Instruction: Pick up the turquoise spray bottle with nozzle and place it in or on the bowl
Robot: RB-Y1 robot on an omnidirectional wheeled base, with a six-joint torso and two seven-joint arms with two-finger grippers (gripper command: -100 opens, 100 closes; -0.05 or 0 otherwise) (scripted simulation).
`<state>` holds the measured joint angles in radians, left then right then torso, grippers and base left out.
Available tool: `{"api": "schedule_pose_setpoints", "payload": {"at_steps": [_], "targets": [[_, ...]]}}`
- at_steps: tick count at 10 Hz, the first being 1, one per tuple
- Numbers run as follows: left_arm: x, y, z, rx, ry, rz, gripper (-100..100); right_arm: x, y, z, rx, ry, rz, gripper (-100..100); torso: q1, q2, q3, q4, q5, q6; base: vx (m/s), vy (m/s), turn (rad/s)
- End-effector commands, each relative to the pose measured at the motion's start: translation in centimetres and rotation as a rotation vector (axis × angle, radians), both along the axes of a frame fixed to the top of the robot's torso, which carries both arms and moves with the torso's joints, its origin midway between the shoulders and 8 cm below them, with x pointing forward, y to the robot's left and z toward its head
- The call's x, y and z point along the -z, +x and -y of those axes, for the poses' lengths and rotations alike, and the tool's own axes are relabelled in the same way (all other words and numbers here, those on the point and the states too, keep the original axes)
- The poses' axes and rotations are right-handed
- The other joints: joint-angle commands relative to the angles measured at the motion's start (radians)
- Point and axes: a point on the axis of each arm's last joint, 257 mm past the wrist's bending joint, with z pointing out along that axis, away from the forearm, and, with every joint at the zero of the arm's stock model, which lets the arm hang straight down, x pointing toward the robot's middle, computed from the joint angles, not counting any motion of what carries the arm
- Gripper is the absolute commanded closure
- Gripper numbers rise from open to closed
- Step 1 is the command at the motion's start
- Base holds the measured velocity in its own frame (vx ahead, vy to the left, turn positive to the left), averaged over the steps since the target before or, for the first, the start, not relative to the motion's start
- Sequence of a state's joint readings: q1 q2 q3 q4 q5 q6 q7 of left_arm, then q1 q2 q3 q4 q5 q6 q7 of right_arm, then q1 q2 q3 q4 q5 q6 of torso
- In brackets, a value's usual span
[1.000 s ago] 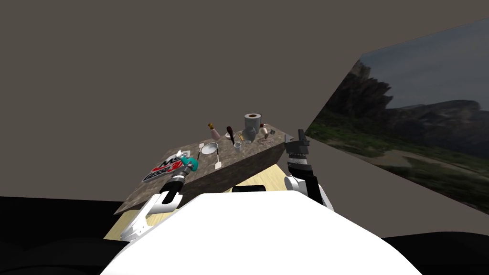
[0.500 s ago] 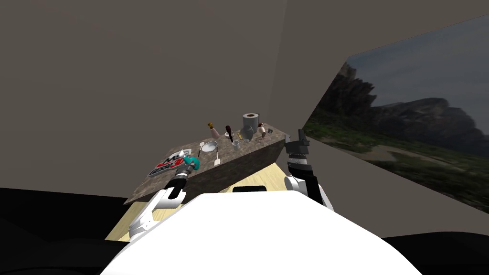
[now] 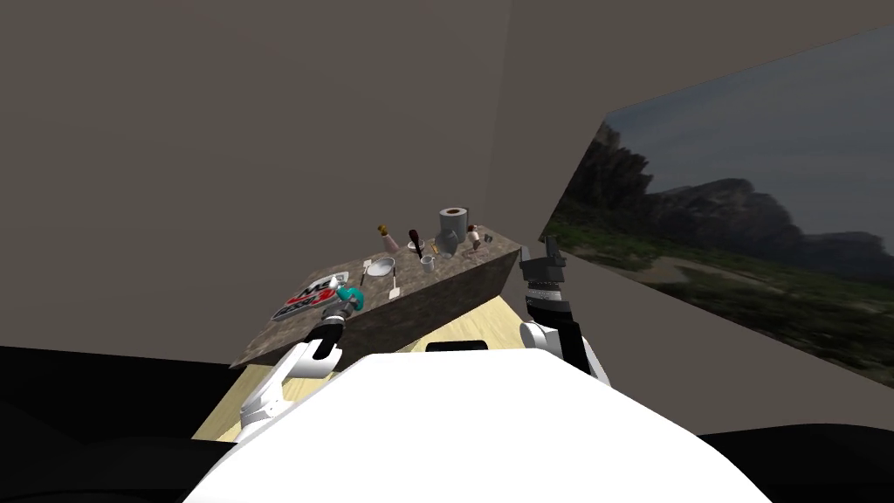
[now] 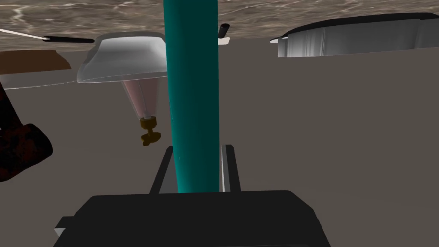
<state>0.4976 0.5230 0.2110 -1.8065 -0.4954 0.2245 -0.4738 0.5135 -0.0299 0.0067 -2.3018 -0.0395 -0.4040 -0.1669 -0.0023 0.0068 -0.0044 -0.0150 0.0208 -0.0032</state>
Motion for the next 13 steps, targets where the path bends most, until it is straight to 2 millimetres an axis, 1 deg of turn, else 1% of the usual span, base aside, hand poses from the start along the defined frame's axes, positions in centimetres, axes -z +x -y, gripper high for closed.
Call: {"api": "schedule_pose_setpoints", "payload": {"at_steps": [1,4,5,6,7,8,10,11,13], "targets": [[0.1,-0.2,-0.6,-0.019,0.006,-0.015,100,0.0,0.0,0.0,0.000,0.000,0.000,0,0.000,0.000,0.000,0.000,0.000,0.000,-0.037,-0.051,-0.062],[-0.2,-0.3,-1.7,-0.051,0.016,-0.029,100,0.0,0.0,0.0,0.000,0.000,0.000,0,0.000,-0.002,-0.001,-0.001,0.001,0.000,-0.024,-0.047,-0.089],[-0.7,-0.5,-2.7,-0.077,0.021,-0.032,100,0.0,0.0,0.0,0.000,0.000,0.000,0,0.000,-0.003,-0.002,-0.001,0.001,0.000,-0.014,-0.060,-0.208],[-1.0,-0.6,-3.2,-0.090,0.023,-0.032,100,0.0,0.0,0.0,0.000,0.000,0.000,0,0.000,-0.003,-0.002,0.000,0.001,0.001,0.001,-0.056,-0.189],[-1.7,-0.8,-4.3,-0.117,0.026,-0.031,100,0.0,0.0,0.0,0.000,0.000,0.000,0,0.000,-0.004,-0.002,-0.001,0.001,0.001,0.010,-0.057,-0.209],[-2.0,-0.9,-4.9,-0.131,0.027,-0.029,100,0.0,0.0,0.0,0.000,0.000,0.000,0,0.000,-0.005,-0.003,-0.001,0.002,0.001,0.020,-0.048,-0.221],[-3.7,-1.7,-7.3,-0.184,0.029,-0.016,100,0.0,0.0,0.0,0.000,0.000,0.000,0,0.002,-0.007,-0.004,-0.001,0.002,0.002,0.055,-0.022,-0.260],[-4.6,-2.1,-8.6,-0.210,0.028,-0.004,100,0.0,0.0,0.0,0.000,0.000,0.000,0,0.004,-0.009,-0.005,-0.001,0.003,0.002,0.094,0.014,-0.290],[-5.7,-2.6,-9.9,-0.236,0.024,0.011,100,0.0,0.0,0.0,0.000,0.000,0.000,0,0.008,-0.011,-0.006,-0.002,0.004,0.003,0.080,0.046,-0.190]]}}
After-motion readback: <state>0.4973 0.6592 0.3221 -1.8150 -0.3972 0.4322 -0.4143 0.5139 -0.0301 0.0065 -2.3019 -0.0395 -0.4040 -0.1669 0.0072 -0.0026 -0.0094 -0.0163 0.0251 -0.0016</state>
